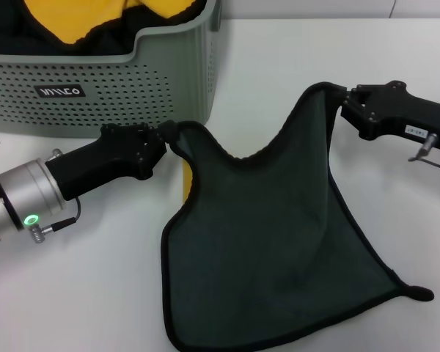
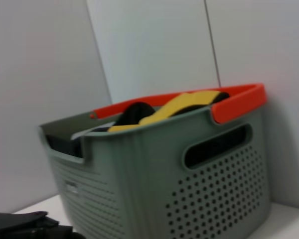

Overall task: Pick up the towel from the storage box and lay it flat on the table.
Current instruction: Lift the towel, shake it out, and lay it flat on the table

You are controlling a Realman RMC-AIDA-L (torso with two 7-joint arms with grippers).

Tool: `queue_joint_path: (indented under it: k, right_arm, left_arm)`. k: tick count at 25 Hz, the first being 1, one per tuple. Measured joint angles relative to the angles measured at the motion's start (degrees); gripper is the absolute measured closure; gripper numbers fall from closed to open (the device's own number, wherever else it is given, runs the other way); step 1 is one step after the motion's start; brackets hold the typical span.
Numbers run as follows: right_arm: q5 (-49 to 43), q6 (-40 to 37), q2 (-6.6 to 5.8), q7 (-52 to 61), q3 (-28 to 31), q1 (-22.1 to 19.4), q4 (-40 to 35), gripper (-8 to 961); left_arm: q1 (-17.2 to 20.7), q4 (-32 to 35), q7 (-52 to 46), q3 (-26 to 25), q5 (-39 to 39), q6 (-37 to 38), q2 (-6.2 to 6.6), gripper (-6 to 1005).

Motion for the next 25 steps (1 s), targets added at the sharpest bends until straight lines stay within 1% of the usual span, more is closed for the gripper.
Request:
queue_joint_path:
  k: [4,9,13,19,22,25]
  right_arm:
    - [0.3,3.7,0.0,-0.3,0.0,1.4,1.9,934]
    - [1.7,7.2,-0.01,-0.3,0.0,1.3,3.0,933]
    - [2.2,8.2,-0.01,-0.3,-0.7,1.6,3.6,933]
    - [2.6,10.1,-0.01,0.1,-3.2,2.5,3.7,933]
    - [4.5,11.2,0.0,-0.2,-3.5,2.2,3.7,877]
    - [6.3,10.8,-0.01,-0.3,-3.4,1.6,3.3,821]
  left_arm:
    - [-0.1,-0.1,1.4,0.1,0.0,-2.9,-0.53,973]
    - [0.2,-0.1,5.2,0.0,0.1,-6.6,-1.39,962]
    - [0.1,-0.2,6.7,0.0,0.1,-8.0,-1.66,954]
    - [-0.2,-0.2,7.2,0.1,0.2,-9.3,-1.64,931]
    - [0.1,-0.1,6.9,-0.2,-0.2,-9.4,-1.62,911]
    - [1.2,-0.1,6.9,-0.4,-1.3,-9.4,-1.72,890]
